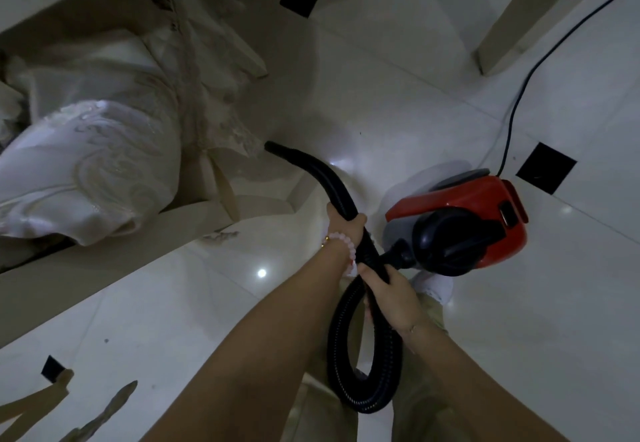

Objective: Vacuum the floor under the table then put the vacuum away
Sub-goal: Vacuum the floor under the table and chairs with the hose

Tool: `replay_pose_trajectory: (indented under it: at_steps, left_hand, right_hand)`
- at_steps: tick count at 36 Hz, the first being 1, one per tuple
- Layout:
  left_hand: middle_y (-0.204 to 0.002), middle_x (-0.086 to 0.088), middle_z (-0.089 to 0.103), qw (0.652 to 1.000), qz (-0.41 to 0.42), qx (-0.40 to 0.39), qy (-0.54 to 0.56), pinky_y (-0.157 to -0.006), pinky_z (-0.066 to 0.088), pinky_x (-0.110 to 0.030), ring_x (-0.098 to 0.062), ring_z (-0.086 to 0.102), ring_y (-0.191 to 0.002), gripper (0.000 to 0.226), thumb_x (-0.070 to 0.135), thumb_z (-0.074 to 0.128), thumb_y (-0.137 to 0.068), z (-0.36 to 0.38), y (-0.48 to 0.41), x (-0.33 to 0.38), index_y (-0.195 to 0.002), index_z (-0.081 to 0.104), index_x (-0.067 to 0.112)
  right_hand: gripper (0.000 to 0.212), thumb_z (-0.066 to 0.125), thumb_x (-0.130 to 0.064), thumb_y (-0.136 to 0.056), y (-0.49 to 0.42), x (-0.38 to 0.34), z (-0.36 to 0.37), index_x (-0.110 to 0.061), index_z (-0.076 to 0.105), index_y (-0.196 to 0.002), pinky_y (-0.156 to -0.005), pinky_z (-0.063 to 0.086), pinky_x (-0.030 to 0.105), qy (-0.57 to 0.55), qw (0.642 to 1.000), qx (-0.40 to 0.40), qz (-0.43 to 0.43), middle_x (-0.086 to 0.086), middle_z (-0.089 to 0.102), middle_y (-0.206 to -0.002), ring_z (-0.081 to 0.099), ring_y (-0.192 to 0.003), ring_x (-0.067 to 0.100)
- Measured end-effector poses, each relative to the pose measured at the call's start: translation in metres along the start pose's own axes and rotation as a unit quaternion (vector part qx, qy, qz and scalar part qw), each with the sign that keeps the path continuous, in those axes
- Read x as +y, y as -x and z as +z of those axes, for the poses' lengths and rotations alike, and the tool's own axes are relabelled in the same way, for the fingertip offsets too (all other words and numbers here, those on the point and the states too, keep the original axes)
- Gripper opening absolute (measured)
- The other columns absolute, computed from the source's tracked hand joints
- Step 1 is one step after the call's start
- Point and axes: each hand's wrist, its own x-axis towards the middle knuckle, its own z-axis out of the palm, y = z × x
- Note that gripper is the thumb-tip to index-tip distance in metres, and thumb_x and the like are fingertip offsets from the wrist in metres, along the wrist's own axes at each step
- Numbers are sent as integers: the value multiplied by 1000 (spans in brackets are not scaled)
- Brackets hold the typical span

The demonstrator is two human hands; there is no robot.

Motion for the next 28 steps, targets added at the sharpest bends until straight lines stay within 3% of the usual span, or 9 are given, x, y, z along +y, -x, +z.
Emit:
replay_pose_trajectory:
  at_steps: [6, 10, 14, 18, 21, 24, 28]
  left_hand:
    - [-111, -14, 53, 999, 17, -31, 35, -94, 50, -55, -42, 58, -107, 75, 23, 59, -68, 2, -14, 15, -136, 30, 17]
    - [-107, -13, 52, 997, 42, -57, 37, -92, 50, -58, -32, 57, -95, 45, 13, 59, -82, 0, -22, 18, -117, 35, 26]
    - [-106, -13, 52, 996, 58, -60, 25, -92, 51, -57, -32, 56, -94, 41, 10, 57, -86, 1, -31, 25, -112, 32, 30]
    - [-107, -14, 51, 994, 74, -70, 41, -90, 52, -56, -29, 56, -88, 42, 10, 56, -89, -1, -44, 39, -119, 32, 27]
    - [-114, -13, 50, 992, 89, -66, 61, -92, 52, -54, -34, 58, -98, 57, 14, 58, -90, -4, -59, 53, -138, 28, 23]
    - [-118, -11, 49, 991, 104, -69, 55, -95, 50, -54, -40, 56, -113, 65, 16, 59, -90, -4, -76, 72, -143, 23, 24]
    - [-122, -12, 49, 989, 121, -66, 45, -97, 49, -53, -39, 57, -111, 68, 16, 60, -89, -4, -98, 93, -145, 22, 24]
  right_hand:
    - [25, 56, -36, -92, -13, -13, 1, -12, 51, -85, -40, 43, 24, 2, 1000, 6, -17, 7, 54, -59, 50, -39, 15]
    - [27, 55, -35, -92, -19, -19, 0, -9, 51, -89, -38, 43, 23, 2, 1000, 10, -22, 8, 54, -60, 49, -36, 13]
    - [33, 55, -38, -91, -27, -22, 0, -5, 52, -96, -40, 44, 23, 3, 1000, 10, -28, 9, 55, -62, 51, -39, 13]
    - [35, 55, -41, -91, -40, -36, 0, -6, 53, -96, -41, 45, 22, 20, 999, 10, -39, 8, 56, -63, 52, -43, 15]
    - [39, 54, -42, -91, -53, -55, -4, -4, 55, -100, -41, 44, 21, 16, 999, -3, -52, 9, 57, -66, 52, -42, 13]
    - [35, 54, -41, -92, -67, -73, -3, -7, 53, -97, -40, 43, 20, 8, 997, -15, -73, 9, 55, -66, 51, -40, 11]
    - [32, 54, -40, -92, -89, -87, 2, -8, 51, -96, -38, 43, 21, -6, 996, -11, -93, 8, 54, -66, 50, -41, 13]
